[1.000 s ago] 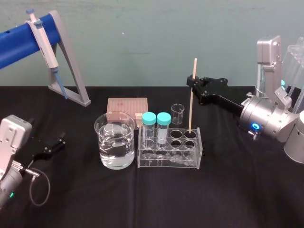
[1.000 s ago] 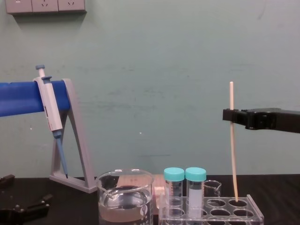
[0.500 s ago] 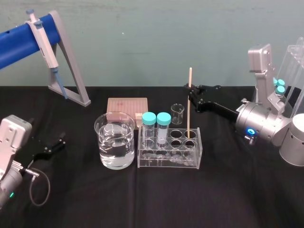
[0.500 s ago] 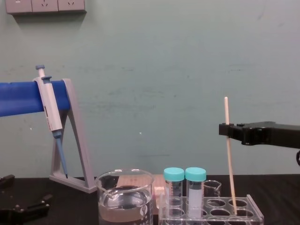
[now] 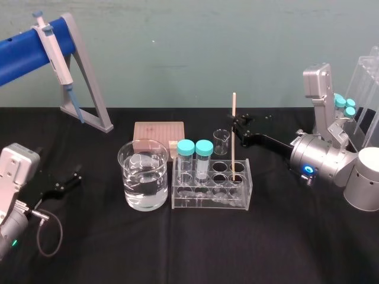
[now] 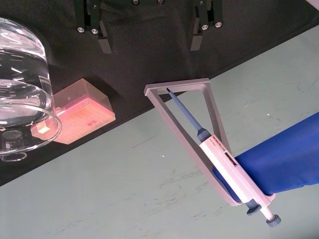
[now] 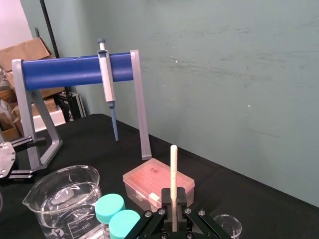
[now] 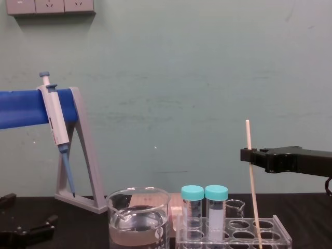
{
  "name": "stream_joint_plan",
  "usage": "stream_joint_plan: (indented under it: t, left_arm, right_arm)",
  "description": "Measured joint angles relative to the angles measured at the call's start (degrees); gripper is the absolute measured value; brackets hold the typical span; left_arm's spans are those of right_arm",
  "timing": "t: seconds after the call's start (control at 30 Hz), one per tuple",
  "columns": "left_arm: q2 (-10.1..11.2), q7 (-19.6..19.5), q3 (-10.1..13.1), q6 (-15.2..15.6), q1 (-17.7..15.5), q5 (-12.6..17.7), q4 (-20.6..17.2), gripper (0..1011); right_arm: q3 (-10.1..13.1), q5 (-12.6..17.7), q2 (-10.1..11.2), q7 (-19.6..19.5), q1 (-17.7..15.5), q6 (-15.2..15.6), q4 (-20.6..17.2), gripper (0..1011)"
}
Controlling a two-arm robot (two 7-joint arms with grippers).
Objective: Hold the thermometer with one hand and immerse one end into the beaker, then reinsert it into the test tube rack.
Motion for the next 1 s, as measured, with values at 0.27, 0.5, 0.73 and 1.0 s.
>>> stream_joint_plan:
  t: [0.27,0.5,0.73,1.0]
  left_arm:
    - [0.0,0.0,0.0,0.0,0.0,0.0,0.0,1004]
    - [0.0,0.0,0.0,0.0,0.0,0.0,0.0,1004]
    - [0.0,0.0,0.0,0.0,0.0,0.0,0.0,1004]
    - [0.0,0.0,0.0,0.0,0.0,0.0,0.0,1004]
  right_arm:
    - [0.12,-0.17,-0.41,0.44,0.41,0.48,1.08,53]
    - [0.16,-0.14,-0.45,0.45,0.45,0.65,1.17,53]
    - [0.16,-0.1,-0.43,0.45,0.44,0.58,1.11,53]
    - [0.2,-0.28,-0.4,0.45,0.05,0.32,0.68,53]
